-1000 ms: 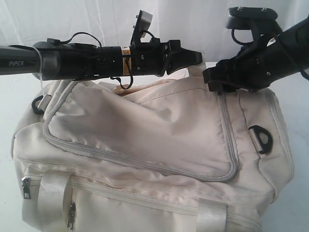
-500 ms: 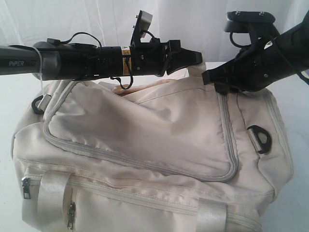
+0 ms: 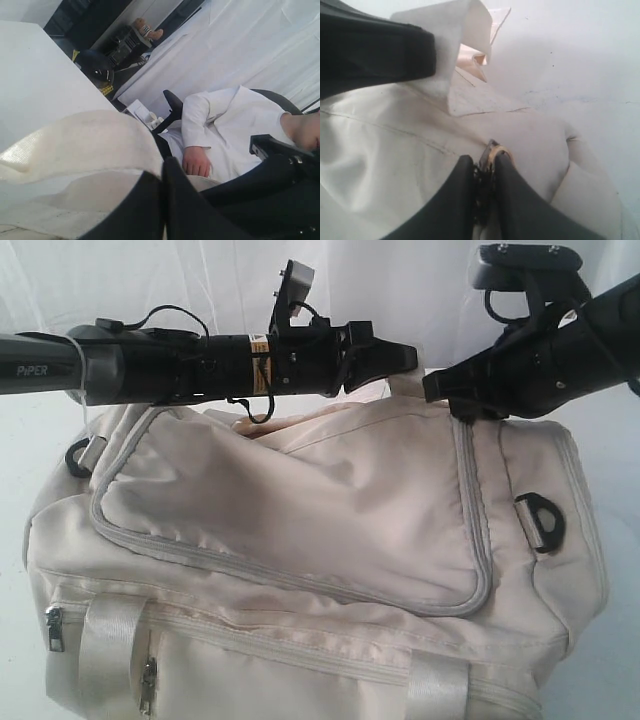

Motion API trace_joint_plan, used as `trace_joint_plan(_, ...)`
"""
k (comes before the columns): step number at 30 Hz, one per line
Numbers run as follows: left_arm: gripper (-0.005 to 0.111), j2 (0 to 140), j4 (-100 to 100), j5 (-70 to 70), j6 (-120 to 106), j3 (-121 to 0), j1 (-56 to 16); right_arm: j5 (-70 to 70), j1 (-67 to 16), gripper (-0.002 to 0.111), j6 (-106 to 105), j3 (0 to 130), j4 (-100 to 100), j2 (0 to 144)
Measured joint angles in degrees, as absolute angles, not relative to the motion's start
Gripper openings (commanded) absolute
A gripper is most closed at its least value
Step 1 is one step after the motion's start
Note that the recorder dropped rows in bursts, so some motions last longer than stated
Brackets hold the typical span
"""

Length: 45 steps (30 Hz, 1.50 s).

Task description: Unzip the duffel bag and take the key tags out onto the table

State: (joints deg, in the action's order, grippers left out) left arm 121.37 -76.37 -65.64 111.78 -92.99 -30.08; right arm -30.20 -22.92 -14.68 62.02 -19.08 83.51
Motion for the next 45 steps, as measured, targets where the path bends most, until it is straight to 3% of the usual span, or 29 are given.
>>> trace_joint_plan(22, 0.000, 121.2, -76.7, -68.2, 111.8, -93.0, -30.1, -41.3, -22.9, 0.000, -37.7, 62.1, -19.5, 77.6)
trace_joint_plan(30, 0.000, 121.2, -77.4, -68.3, 111.8, -93.0, -30.2, -47.5, -22.9, 0.028, -40.1, 62.1, -20.6, 77.2)
trace_joint_plan(38, 0.000, 121.2, -77.2, -68.0, 111.8, -93.0, -30.1, -59.2, -22.9, 0.030, -44.1, 62.1, -26.0, 77.1)
trace_joint_plan(45, 0.000, 121.2, -77.2, -67.9, 111.8, -93.0, -30.1, -54.5, -22.9, 0.030, -45.5, 62.1, -27.0, 76.1)
